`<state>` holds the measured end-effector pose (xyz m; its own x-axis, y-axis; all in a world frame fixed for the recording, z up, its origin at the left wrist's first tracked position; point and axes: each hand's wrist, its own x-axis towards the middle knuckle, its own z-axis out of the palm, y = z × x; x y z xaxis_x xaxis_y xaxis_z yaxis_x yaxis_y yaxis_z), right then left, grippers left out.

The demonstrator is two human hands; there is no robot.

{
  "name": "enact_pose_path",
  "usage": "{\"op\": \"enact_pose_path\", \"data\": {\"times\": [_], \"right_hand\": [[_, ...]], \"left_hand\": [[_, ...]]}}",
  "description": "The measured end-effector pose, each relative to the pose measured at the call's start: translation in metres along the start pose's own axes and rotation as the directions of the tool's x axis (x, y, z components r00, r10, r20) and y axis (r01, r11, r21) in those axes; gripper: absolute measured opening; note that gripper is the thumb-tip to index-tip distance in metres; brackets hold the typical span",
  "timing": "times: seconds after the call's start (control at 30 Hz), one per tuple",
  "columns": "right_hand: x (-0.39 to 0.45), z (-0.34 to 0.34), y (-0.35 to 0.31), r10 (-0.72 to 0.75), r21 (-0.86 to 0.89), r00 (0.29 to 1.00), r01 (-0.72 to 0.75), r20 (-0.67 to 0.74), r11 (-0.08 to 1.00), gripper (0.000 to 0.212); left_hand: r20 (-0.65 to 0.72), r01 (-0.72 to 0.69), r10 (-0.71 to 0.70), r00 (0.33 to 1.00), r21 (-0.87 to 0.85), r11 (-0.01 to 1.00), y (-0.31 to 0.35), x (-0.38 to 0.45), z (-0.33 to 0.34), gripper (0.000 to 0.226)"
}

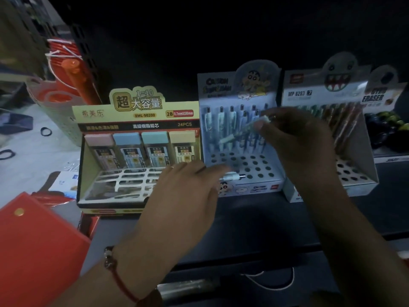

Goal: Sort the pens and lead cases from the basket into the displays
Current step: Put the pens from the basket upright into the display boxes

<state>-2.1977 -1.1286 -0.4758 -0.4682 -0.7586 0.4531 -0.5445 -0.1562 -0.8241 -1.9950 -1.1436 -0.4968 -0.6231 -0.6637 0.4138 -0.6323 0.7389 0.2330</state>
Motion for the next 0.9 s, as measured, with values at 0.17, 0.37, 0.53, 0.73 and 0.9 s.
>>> {"op": "enact_pose_path", "data": {"times": [0.17, 0.37, 0.53, 0.73, 0.9], "right_hand": [[-0.001, 0.018, -0.009, -0.100, -0.028, 0.993, 0.102, 0.059, 0.994, 0.013], [0.011, 0.039, 0.004, -0.010, 0.065, 0.997, 0.004, 0.083, 0.998, 0.014], [0.013, 0.061, 0.005, 0.014, 0.217, 0.996, -0.034, 0.094, 0.975, 0.010], [0.015, 0.064, 0.005, -0.030, 0.158, 0.999, 0.027, 0.015, 0.987, 0.014], [0.014, 0.073, 0.015, -0.050, -0.008, 0.987, 0.052, 0.150, 0.999, 0.020]], "left_hand": [[0.048, 0.033, -0.031, 0.998, -0.049, 0.998, -0.007, 0.000, 0.001, 0.037], [0.064, 0.056, -0.050, 0.997, -0.104, 0.993, -0.005, 0.000, 0.002, 0.036], [0.079, 0.068, -0.060, 0.995, -0.096, 0.993, -0.008, 0.001, 0.005, 0.034], [0.082, 0.079, -0.070, 0.994, -0.111, 0.991, -0.010, 0.001, 0.004, 0.034], [0.081, 0.080, -0.072, 0.994, -0.102, 0.992, -0.009, 0.002, 0.005, 0.032]]}}
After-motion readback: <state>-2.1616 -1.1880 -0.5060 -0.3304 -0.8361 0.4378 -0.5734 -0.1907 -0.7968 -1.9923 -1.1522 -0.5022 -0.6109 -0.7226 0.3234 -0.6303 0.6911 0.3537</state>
